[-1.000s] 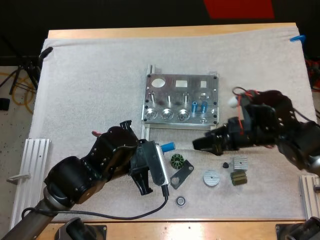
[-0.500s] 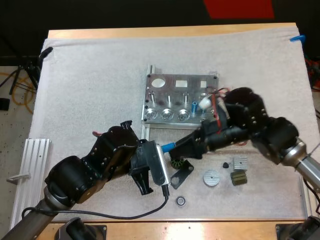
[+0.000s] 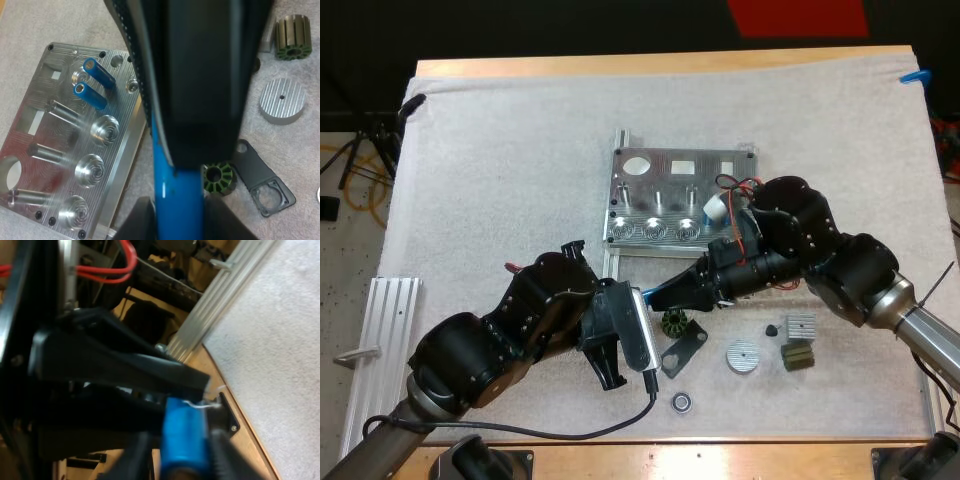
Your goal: Load cells from left to right
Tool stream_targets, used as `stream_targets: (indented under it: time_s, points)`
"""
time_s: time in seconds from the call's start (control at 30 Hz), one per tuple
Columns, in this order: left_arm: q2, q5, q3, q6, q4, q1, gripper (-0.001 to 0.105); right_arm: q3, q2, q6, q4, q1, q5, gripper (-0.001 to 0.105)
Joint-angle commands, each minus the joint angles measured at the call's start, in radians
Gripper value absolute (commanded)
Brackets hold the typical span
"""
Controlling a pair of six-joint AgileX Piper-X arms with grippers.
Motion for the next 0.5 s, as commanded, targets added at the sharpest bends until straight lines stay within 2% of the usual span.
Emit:
stream_targets:
  time_s: [0.0,0.07,0.17,0.27,0.33,0.43,0.47]
  points:
    - [-0.003,0.004,0.000,0.000,-0.013,0.000,0.000,-0.001,-0.007,-0.004,-0.016,0.003,-0.029,0.001]
    - [-0.003,0.004,0.000,0.000,-0.011,0.000,0.002,-0.001,-0.007,-0.004,-0.016,0.003,-0.029,0.000]
    - [-0.003,0.004,0.000,0.000,-0.011,0.000,0.011,-0.001,-0.007,-0.004,-0.016,0.003,-0.029,0.000]
    - [-0.003,-0.013,0.000,0.000,-0.009,0.000,0.030,-0.001,-0.007,-0.004,-0.016,0.003,-0.029,0.000]
    - [-0.013,-0.065,0.000,-0.002,0.004,0.000,0.052,-0.010,-0.007,-0.004,-0.016,0.002,-0.009,0.000]
    - [-0.044,-0.103,0.000,-0.020,0.007,0.017,0.067,-0.037,-0.007,-0.014,0.004,0.002,0.075,0.000]
    - [-0.052,-0.103,0.000,-0.029,0.007,0.026,0.068,-0.043,-0.007,-0.021,0.015,0.002,0.090,0.000]
